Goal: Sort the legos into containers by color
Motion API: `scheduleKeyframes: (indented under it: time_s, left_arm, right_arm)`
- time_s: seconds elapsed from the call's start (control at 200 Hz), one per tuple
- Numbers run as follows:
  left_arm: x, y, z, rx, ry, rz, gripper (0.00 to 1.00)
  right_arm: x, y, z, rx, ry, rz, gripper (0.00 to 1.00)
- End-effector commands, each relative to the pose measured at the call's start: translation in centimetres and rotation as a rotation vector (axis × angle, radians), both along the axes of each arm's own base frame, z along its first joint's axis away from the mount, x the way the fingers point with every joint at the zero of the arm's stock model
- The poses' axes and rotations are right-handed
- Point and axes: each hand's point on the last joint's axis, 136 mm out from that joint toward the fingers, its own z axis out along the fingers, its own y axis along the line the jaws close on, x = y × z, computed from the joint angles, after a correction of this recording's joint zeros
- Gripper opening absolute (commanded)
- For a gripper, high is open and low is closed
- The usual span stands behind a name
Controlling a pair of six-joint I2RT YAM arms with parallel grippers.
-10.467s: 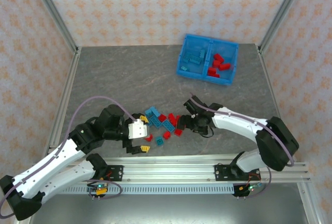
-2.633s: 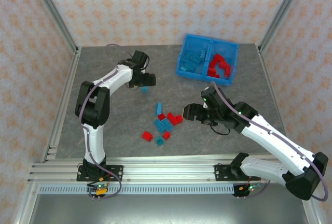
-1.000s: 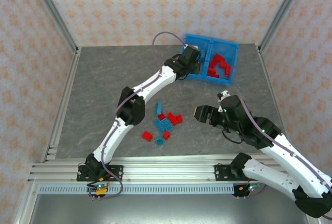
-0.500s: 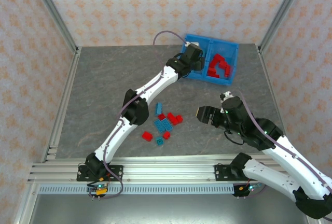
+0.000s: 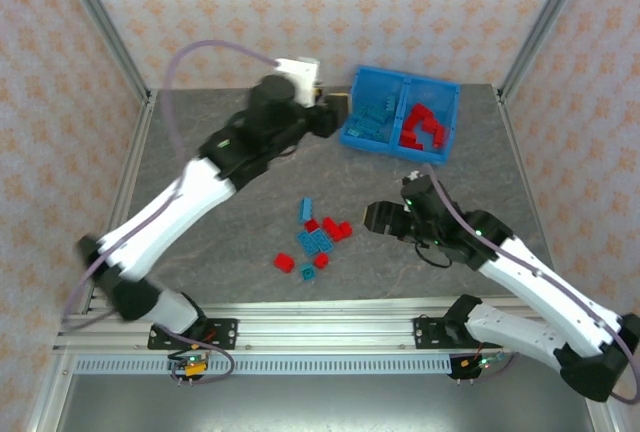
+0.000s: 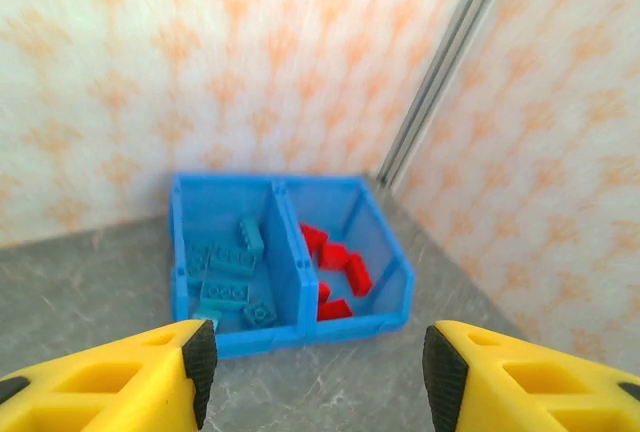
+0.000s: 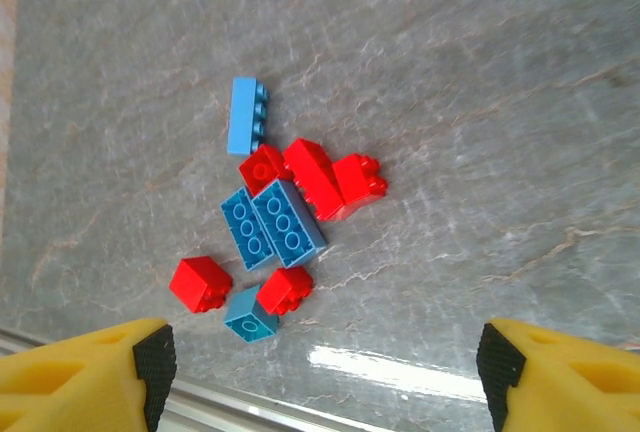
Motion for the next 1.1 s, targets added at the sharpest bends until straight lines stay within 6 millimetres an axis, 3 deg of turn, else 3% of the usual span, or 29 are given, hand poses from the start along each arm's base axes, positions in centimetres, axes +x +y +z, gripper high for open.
scheduleKeyframes:
  time_s: [0.0, 0.12, 0.245, 0.435, 0.586, 0.761, 0.891, 1.096]
  left_arm:
    - [-3.7, 2.0, -3.3, 0.213, -0.07, -0.079, 0.62]
    - [-10.5, 4.1, -6.7, 0.378, -0.088, -0.27, 0.7]
    - [-17.4, 5.5, -12.9, 0.561, -0.018, -0.552, 0.79]
    - [-23.4, 8.2, -20.5, 0.741, 0.087, -0.786, 0.82]
    - [-23.9, 8.5, -24.1, 0.758, 0.108, -0.807, 0.99]
    - [-23.1, 7.6, -26.8, 0.747, 0.063, -0.81, 0.99]
    - [-23.0, 7.2, -27.9, 0.728, 0.057, -0.808, 0.99]
    - [-22.5, 7.0, -28.7, 0.71, 0.023, -0.783, 0.99]
  right_arm:
    - [1.2, 3.4, 1.2, 0.063, -0.013, 0.079, 0.8]
    - [2.5, 6.4, 0.4, 0.024, 0.015, 0.142, 0.8]
    - [4.2, 9.5, -1.9, -0.072, 0.069, 0.195, 0.79]
    - [7.4, 13.5, -5.8, -0.142, 0.14, 0.223, 0.78]
    - [9.3, 14.9, -9.3, -0.205, 0.173, 0.201, 0.78]
    - [10.9, 16.4, -12.7, -0.272, 0.212, 0.226, 0.73]
    - [11.5, 16.7, -14.6, -0.281, 0.216, 0.21, 0.61]
    - [12.0, 17.2, -16.7, -0.288, 0.23, 0.191, 0.5]
